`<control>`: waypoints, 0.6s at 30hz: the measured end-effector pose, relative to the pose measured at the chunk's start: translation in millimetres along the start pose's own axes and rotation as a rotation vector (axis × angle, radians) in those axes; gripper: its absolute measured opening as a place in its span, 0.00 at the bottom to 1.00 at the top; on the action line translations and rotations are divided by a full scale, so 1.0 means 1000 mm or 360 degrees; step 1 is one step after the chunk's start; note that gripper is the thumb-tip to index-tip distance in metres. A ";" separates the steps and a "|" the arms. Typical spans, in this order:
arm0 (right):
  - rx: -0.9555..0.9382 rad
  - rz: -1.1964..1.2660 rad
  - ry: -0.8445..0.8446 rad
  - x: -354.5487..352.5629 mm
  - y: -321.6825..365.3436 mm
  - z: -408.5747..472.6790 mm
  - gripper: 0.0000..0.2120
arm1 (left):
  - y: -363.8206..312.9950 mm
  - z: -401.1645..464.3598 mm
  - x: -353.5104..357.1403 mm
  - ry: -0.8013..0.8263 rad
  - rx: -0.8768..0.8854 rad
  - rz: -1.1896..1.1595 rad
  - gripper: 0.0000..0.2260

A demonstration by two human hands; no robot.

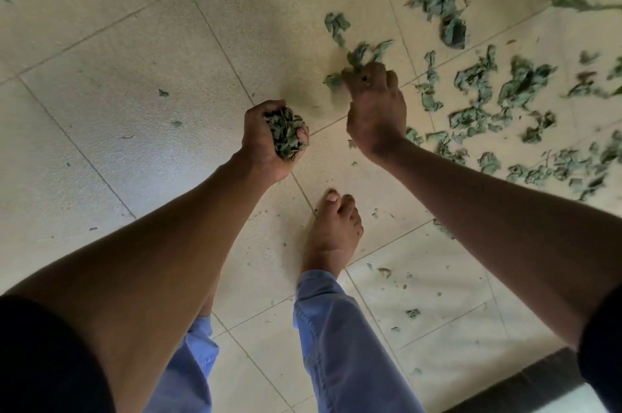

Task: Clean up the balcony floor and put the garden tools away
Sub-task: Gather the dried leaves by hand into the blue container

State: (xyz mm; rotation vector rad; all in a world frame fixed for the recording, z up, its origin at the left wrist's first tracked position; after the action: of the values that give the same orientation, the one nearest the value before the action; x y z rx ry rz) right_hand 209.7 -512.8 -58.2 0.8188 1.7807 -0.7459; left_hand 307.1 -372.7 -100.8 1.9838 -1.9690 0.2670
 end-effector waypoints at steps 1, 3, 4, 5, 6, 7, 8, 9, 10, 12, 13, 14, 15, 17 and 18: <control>-0.0077 -0.0054 0.0052 0.003 0.001 0.004 0.33 | 0.003 0.001 -0.001 0.0002 -0.0011 0.0015 0.10; -0.0255 -0.0089 0.0118 0.007 0.005 0.009 0.33 | 0.006 0.002 -0.005 -0.0006 -0.0025 0.0025 0.10; -0.0333 -0.0092 0.0124 0.008 0.006 0.010 0.31 | 0.007 0.002 -0.007 -0.0018 -0.0030 0.0029 0.09; -0.0393 -0.0105 0.0119 0.010 0.007 0.010 0.29 | 0.009 0.002 -0.010 -0.0029 -0.0033 0.0040 0.09; -0.0440 -0.0122 0.0107 0.013 0.007 0.009 0.28 | 0.010 0.002 -0.012 -0.0038 -0.0035 0.0054 0.08; -0.0469 -0.0125 0.0091 0.015 0.007 0.007 0.26 | 0.011 0.000 -0.014 -0.0046 -0.0038 0.0065 0.08; -0.0473 -0.0101 0.0074 0.018 0.007 0.004 0.24 | 0.013 -0.001 -0.016 -0.0053 -0.0037 0.0072 0.08; -0.0447 -0.0049 0.0050 0.017 0.005 0.000 0.22 | 0.014 -0.002 -0.018 -0.0060 -0.0035 0.0077 0.08; -0.0398 0.0016 0.0014 0.015 0.004 -0.004 0.20 | 0.015 -0.004 -0.019 -0.0068 -0.0033 0.0079 0.09; -0.0260 0.0178 -0.0101 -0.001 0.003 -0.017 0.16 | 0.018 -0.009 -0.021 -0.0078 -0.0029 0.0072 0.09; -0.0176 0.0284 -0.0169 -0.013 0.001 -0.025 0.15 | 0.019 -0.012 -0.022 -0.0080 -0.0030 0.0061 0.09; -0.0081 0.0414 -0.0222 -0.026 0.000 -0.033 0.13 | 0.020 -0.015 -0.023 -0.0082 -0.0033 0.0055 0.09; 0.0024 0.0579 -0.0247 -0.037 -0.002 -0.043 0.12 | 0.021 -0.019 -0.024 -0.0085 -0.0035 0.0051 0.09; 0.0238 0.1043 -0.0242 -0.058 -0.007 -0.059 0.09 | 0.021 -0.025 -0.027 -0.0100 -0.0028 0.0057 0.09; 0.0340 0.1290 -0.0214 -0.065 -0.008 -0.066 0.07 | 0.020 -0.028 -0.028 -0.0114 -0.0018 0.0070 0.10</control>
State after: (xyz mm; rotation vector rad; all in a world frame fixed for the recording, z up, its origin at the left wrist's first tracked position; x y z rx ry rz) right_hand 185.9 -477.6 25.0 1.4658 1.1020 -0.4265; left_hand 289.1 -336.2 -83.4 1.9710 -2.0555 0.1972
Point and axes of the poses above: each hand's wrist, its own z-axis towards the middle knuckle, its own x-axis out of the palm, y = z × x, the point moved 8 cm from there along z, towards the middle knuckle, and after that the axes turned 13 degrees about -z, right-handed, at the moved point
